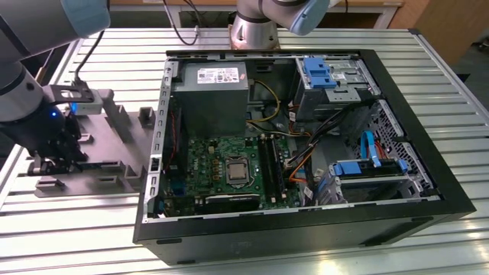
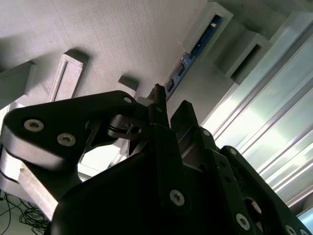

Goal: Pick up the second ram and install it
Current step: 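Pick up the second ram and move it above second insertion slot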

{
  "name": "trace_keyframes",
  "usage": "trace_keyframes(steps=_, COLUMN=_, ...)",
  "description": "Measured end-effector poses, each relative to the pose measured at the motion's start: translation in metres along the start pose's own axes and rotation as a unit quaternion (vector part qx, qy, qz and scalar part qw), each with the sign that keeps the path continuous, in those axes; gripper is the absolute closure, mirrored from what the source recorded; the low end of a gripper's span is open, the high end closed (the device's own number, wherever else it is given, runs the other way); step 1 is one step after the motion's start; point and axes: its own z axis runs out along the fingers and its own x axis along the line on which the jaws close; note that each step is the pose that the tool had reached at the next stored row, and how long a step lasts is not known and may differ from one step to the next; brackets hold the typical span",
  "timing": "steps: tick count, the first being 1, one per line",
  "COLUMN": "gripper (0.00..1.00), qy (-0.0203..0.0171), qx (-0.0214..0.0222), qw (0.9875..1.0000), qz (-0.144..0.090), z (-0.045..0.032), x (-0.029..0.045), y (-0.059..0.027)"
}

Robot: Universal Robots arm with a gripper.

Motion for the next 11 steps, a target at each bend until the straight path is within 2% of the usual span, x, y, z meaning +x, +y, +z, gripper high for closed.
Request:
trace_keyframes(steps=6, gripper=0.68, qy=-0.0016, qx=0.0000, qw=1.0000, qz=0.000, z=0.0030, x=0.0001, y=0.0005)
trace_keyframes(steps=7, gripper=0.68, qy=-0.0134, qx=-0.0003, qw=0.9999, qz=0.000, z=0.0134, x=0.0003, y=0.0014)
trace_keyframes(steps=8, gripper=0.68, qy=-0.0135, qx=-0.0002, qw=0.9999, qz=0.000, z=0.0106, x=0.0002, y=0.0014)
trace_keyframes(steps=11, gripper=0.68, qy=-0.0135, qx=-0.0002, qw=0.9999, qz=0.000, z=0.0106, x=0.0002, y=0.0014)
